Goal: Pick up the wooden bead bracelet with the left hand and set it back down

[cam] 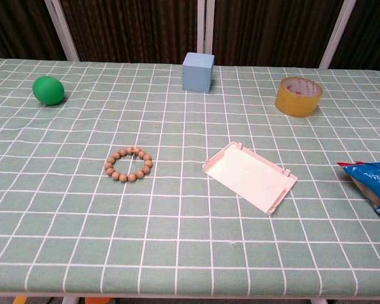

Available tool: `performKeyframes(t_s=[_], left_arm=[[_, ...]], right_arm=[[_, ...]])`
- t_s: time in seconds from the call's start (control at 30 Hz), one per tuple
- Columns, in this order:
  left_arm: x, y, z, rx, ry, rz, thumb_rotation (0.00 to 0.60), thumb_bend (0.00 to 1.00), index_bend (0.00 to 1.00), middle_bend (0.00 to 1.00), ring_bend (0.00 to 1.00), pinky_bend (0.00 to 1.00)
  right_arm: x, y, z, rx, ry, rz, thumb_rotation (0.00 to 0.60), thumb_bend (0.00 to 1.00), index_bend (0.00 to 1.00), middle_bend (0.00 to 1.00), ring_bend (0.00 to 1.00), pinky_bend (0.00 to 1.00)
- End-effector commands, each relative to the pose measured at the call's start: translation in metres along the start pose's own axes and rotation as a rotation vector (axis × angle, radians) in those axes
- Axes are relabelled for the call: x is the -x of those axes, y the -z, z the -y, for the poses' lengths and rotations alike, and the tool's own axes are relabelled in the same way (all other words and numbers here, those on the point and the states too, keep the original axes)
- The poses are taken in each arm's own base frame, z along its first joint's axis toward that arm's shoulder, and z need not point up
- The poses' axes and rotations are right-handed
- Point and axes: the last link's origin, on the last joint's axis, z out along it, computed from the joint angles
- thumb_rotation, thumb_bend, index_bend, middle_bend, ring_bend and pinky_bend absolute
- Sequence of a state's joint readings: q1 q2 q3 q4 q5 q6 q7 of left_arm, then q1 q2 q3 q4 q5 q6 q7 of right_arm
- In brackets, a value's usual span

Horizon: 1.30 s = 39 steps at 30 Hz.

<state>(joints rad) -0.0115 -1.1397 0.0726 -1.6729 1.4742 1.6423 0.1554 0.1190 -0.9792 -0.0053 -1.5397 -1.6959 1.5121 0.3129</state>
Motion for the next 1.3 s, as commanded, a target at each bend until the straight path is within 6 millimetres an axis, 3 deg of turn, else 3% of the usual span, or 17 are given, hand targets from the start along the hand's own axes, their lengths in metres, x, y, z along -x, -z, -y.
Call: performKeyframes(t_s=[0.03,0.3,0.47,0.7,0.87,1.03,1.3], left_arm=[[0.000,0.000,0.000,0.000,0.006,0.004,0.600,0.26,0.11,0.09,0.00,0.03],[-0.002,-0.002,-0.004,0.027,0.004,-0.009,0.600,0.25,0.11,0.09,0.00,0.04],[-0.002,-0.021,-0.018,0.170,-0.013,-0.013,0.600,0.25,0.15,0.16,0.00,0.04],[0.007,-0.075,-0.074,0.553,0.006,0.044,0.600,0.25,0.27,0.26,0.05,0.06],[0.031,-0.101,-0.122,0.776,-0.049,0.126,0.600,0.25,0.30,0.28,0.06,0.07],[0.059,-0.117,-0.156,0.860,-0.072,0.209,0.600,0.25,0.30,0.29,0.06,0.07],[0.088,-0.130,-0.180,0.879,-0.188,0.201,0.600,0.25,0.35,0.34,0.11,0.07]], right_arm=[[0.001,-0.001,0.000,0.002,-0.001,0.004,0.600,0.13,0.00,0.00,0.00,0.00],[-0.003,0.001,0.000,0.000,-0.003,-0.014,0.600,0.13,0.00,0.00,0.00,0.00],[-0.009,0.001,0.000,0.000,0.010,-0.031,0.600,0.13,0.00,0.00,0.00,0.00],[-0.015,-0.004,0.004,-0.017,0.020,-0.042,0.600,0.13,0.00,0.00,0.00,0.00],[-0.016,-0.006,0.006,-0.014,0.023,-0.036,0.600,0.12,0.00,0.00,0.00,0.00],[-0.015,-0.006,0.004,0.000,0.020,-0.033,0.600,0.12,0.00,0.00,0.00,0.00],[-0.015,-0.005,0.002,0.017,0.016,-0.036,0.600,0.12,0.00,0.00,0.00,0.00]])
